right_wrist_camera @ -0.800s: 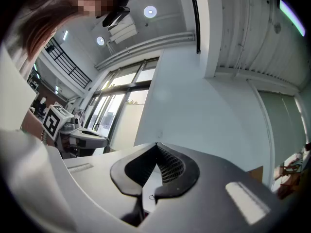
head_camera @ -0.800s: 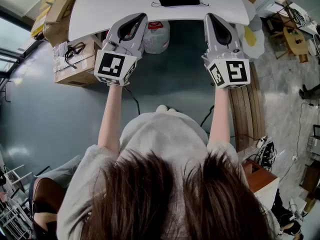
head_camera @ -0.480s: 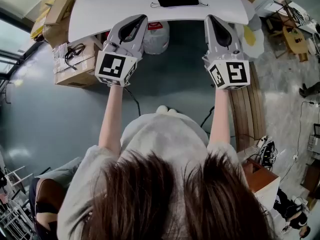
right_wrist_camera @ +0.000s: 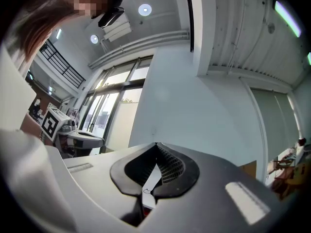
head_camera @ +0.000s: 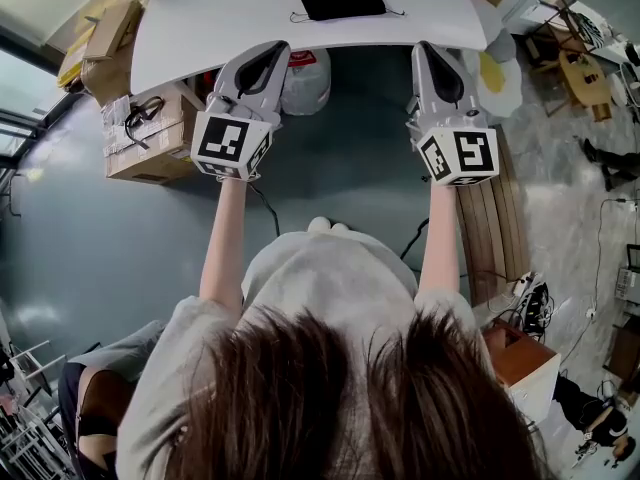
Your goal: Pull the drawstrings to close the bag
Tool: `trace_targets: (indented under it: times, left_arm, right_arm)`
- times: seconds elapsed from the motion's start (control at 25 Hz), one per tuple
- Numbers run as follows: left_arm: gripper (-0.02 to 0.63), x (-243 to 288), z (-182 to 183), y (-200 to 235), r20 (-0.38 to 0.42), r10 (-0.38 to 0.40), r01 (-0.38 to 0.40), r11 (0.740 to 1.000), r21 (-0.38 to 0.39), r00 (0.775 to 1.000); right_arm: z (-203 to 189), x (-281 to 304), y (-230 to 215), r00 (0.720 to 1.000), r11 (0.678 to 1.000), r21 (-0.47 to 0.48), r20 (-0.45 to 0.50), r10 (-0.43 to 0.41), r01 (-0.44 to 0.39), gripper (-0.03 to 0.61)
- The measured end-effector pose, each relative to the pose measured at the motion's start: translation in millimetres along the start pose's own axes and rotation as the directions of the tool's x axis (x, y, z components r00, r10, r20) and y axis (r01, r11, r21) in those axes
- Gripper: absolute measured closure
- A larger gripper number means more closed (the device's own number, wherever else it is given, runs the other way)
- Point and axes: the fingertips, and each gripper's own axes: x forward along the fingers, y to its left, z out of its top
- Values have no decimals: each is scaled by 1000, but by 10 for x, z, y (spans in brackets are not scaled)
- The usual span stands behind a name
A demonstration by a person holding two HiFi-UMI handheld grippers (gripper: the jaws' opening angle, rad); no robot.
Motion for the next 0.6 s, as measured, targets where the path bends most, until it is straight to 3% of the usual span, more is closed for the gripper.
trace_targets:
  times: [0.6]
  left_arm:
    - [620, 232, -302, 68, -59, 86, -88, 995, -36, 995]
  right_arm:
    - [-276, 169, -476, 999, 999, 24, -18, 37, -37, 566]
